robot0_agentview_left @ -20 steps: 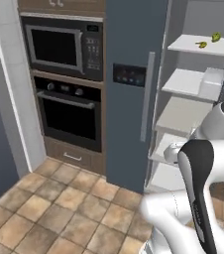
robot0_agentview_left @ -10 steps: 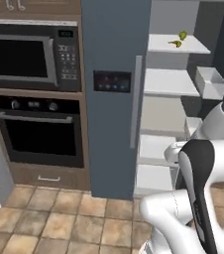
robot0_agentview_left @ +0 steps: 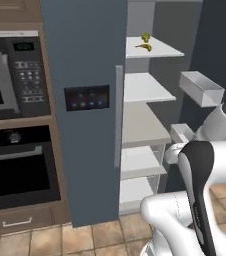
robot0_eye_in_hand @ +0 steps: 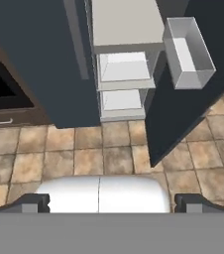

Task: Pick up the kiwi and banana from the fridge and place one fruit on each plate on the dining counter.

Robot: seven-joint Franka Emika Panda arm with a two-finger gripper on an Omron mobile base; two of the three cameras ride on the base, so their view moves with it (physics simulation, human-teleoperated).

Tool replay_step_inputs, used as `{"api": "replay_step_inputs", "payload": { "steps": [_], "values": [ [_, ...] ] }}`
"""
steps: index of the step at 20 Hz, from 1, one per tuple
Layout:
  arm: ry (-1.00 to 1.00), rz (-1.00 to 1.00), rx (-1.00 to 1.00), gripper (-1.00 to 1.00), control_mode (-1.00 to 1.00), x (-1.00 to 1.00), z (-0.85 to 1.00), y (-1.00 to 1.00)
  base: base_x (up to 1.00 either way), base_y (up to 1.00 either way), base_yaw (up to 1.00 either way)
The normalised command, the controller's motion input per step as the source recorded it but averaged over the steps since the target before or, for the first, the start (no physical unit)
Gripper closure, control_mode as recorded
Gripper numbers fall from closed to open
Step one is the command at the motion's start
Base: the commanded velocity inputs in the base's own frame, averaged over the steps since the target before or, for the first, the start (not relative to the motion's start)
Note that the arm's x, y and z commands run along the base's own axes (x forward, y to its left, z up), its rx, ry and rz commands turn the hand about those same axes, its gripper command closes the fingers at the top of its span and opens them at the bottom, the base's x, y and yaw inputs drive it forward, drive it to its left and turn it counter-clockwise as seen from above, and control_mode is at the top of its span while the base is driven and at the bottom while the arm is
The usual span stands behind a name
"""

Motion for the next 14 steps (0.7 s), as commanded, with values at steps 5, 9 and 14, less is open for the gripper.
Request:
{"api": "replay_step_inputs", "payload": {
  "steps": [5,9,14],
  "values": [
    [0.00,0.00,0.00,-1.00,1.00,0.00,0.00,0.00,0.80,0.25,-0.40],
    [0.00,0.00,0.00,-1.00,1.00,0.00,0.00,0.00,0.45,0.37,-0.37],
    [0.00,0.00,0.00,-1.00,1.00,0.00,0.00,0.00,0.48,0.28,-0.35]
  ]
}}
